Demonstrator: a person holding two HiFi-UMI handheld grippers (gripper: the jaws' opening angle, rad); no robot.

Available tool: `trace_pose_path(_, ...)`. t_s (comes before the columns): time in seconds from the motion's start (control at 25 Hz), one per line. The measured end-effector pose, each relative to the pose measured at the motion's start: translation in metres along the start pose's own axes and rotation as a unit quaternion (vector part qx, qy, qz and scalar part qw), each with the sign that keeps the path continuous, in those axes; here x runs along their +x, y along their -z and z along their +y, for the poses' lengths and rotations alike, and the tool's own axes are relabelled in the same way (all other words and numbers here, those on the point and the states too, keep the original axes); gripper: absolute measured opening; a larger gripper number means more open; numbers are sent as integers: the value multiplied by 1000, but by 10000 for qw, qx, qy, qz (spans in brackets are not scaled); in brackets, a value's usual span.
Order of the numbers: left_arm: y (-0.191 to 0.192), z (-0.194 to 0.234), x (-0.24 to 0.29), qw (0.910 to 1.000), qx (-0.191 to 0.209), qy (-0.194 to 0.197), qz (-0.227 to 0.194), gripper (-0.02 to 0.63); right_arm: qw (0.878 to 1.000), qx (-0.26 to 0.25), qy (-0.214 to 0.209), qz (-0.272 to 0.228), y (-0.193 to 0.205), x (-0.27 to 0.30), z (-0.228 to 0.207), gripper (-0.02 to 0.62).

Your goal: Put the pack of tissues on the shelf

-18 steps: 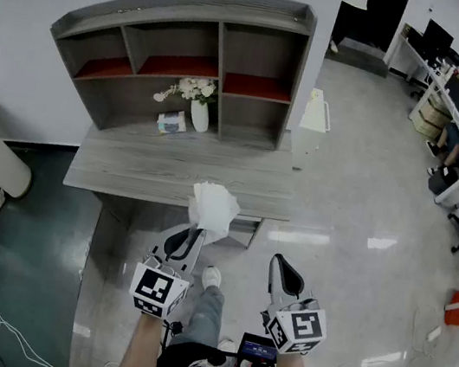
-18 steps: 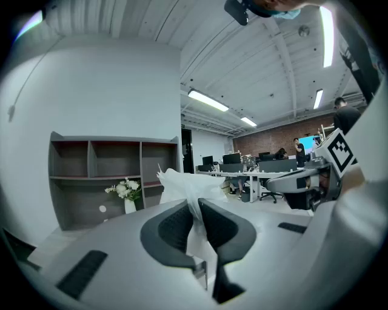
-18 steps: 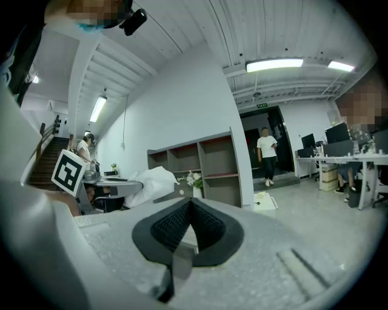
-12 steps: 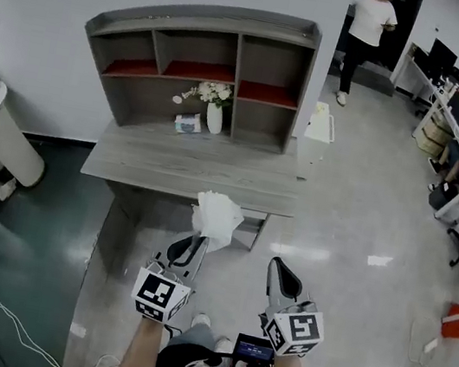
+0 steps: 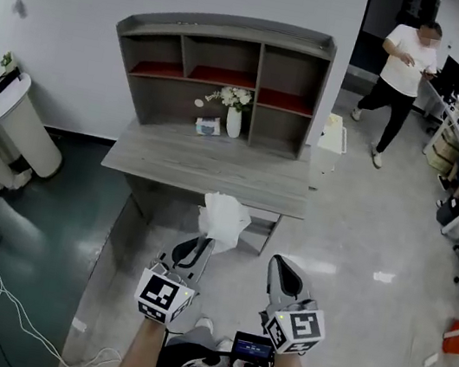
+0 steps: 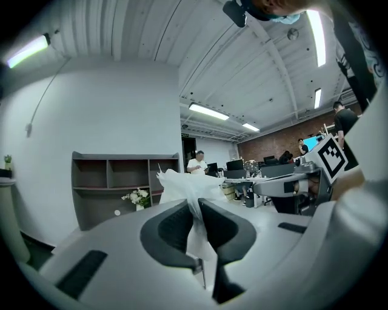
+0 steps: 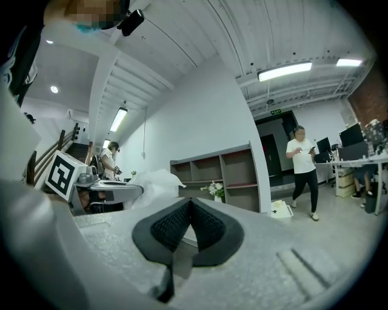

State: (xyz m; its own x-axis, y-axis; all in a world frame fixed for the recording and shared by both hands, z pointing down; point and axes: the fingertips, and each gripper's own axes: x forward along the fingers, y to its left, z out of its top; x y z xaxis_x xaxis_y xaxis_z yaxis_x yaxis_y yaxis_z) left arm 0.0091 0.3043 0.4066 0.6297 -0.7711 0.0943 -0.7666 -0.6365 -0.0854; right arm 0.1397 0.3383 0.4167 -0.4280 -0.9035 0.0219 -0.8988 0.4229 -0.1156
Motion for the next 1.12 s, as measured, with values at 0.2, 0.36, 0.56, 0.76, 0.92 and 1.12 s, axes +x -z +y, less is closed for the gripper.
trace_pose_path(0.2, 0, 12, -1, 9999, -33, -131, -29, 29, 9999, 120, -58, -13, 2, 13, -1, 2)
trace_pose_path(0.36, -6, 30, 5, 9996, -13, -282, -56, 29, 9998, 141, -143, -25, -4, 31, -4, 2)
trace_pose_path(0.56, 5, 68, 28, 9988, -78, -479, -60, 29, 9997, 140, -182, 74, 2, 74, -16, 2)
trace_pose_path(0.76, 8, 127, 73, 9987, -66, -490, -103, 29, 9999, 104, -58, 34, 5, 141, -39, 2)
trace_pose_path(0.92, 7, 192, 119, 9989, -12, -434, -175, 29, 9999, -17, 102, -51, -3, 216, -51, 3)
trace_pose_path(1.12, -10, 276, 174, 9994, 60, -216, -271, 29, 9995, -53, 308, 72, -13, 316, -63, 2)
